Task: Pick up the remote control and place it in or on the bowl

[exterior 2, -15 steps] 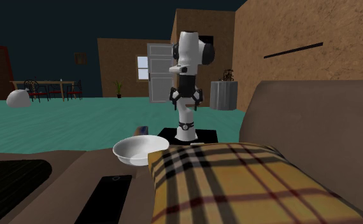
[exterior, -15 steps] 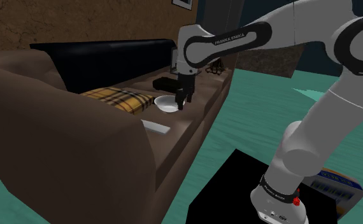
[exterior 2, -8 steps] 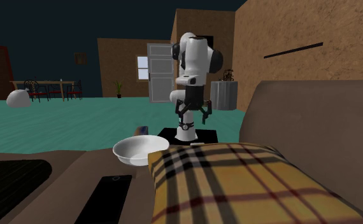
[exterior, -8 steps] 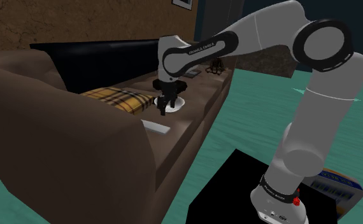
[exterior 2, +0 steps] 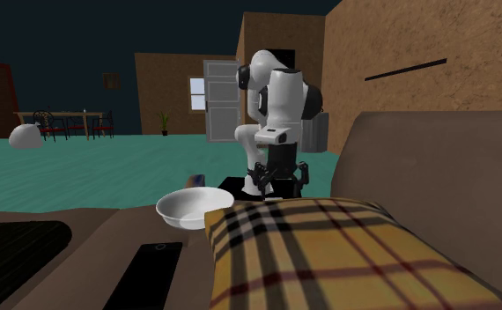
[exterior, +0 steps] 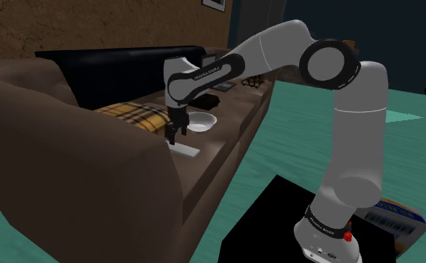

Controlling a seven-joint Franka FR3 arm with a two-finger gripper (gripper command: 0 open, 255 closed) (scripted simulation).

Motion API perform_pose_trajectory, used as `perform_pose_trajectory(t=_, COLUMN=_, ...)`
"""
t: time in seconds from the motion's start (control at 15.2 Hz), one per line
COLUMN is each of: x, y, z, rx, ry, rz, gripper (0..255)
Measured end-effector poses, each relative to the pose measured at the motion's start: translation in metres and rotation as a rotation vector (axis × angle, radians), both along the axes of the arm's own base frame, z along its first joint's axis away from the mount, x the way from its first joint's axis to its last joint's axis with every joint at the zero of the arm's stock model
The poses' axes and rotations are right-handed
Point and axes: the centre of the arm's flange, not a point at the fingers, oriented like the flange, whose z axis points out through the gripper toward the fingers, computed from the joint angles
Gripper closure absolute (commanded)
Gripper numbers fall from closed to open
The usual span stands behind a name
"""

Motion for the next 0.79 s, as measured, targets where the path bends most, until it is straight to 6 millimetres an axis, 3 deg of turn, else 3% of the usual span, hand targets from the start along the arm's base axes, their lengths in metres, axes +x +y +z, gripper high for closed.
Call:
perform_pose_trajectory(t=0.46, x=0.009, y=0.005, z=-0.039, rx=0.001, ry=0.001, rz=0.003, gripper=0)
perform_pose_trajectory(t=0.79, x=0.009, y=0.005, z=-0.047, rx=0.001, ry=0.000, rz=0.003, gripper=0)
